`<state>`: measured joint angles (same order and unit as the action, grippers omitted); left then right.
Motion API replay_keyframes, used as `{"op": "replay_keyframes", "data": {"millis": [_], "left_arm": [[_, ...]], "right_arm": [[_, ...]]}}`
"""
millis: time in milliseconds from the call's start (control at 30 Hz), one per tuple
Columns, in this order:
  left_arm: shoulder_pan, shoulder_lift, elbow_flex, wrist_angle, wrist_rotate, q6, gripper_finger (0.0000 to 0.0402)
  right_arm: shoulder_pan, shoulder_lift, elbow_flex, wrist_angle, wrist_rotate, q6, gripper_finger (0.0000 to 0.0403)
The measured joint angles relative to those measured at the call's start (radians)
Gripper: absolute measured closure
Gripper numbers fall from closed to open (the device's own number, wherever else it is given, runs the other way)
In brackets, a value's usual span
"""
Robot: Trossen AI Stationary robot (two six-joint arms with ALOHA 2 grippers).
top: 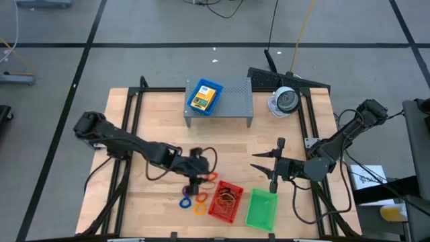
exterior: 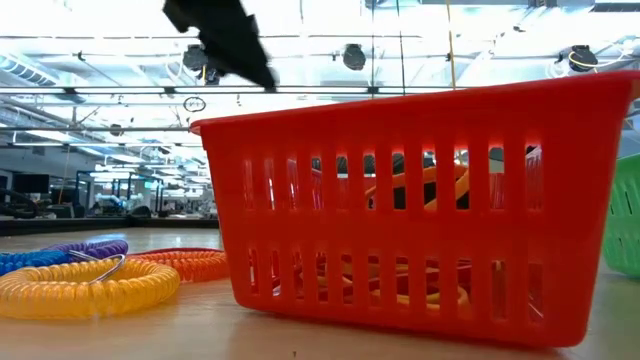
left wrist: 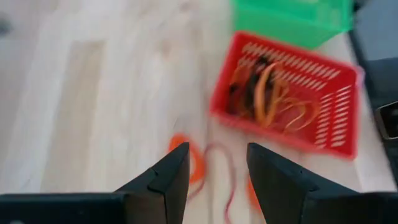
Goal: Pick & Place Office Desk Supplies
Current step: Put the red rubber band into the red bin
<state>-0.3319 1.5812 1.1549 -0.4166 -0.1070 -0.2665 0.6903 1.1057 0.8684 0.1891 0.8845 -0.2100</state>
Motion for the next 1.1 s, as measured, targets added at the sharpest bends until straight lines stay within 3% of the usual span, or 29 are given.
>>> {"op": "replay_keyframes", "data": {"millis": [200, 367, 667, 1100], "left_arm": [[-0.004, -0.049, 0.0, -0.196, -0.033, -0.162, 0.0231], [-0.004, -0.047, 0.0, -0.29, -0.02, -0.183, 0.0231], [0.032, -0.043, 0.0, -0.43, 0.022, -0.144, 0.0231], [0.073, -0.043, 0.0, -0.435, 0.022, 0.085, 0.0231]], "right_arm": [[0.0, 0.0, 0.0, -0.01, 0.0, -0.008, 0.0261], [0.0, 0.0, 0.0, -0.016, 0.001, -0.019, 0.0261], [-0.001, 0.0, 0.0, -0.018, 0.003, -0.075, 0.0261], [-0.012, 0.0, -0.001, -0.07, 0.006, -0.118, 0.0261]]}}
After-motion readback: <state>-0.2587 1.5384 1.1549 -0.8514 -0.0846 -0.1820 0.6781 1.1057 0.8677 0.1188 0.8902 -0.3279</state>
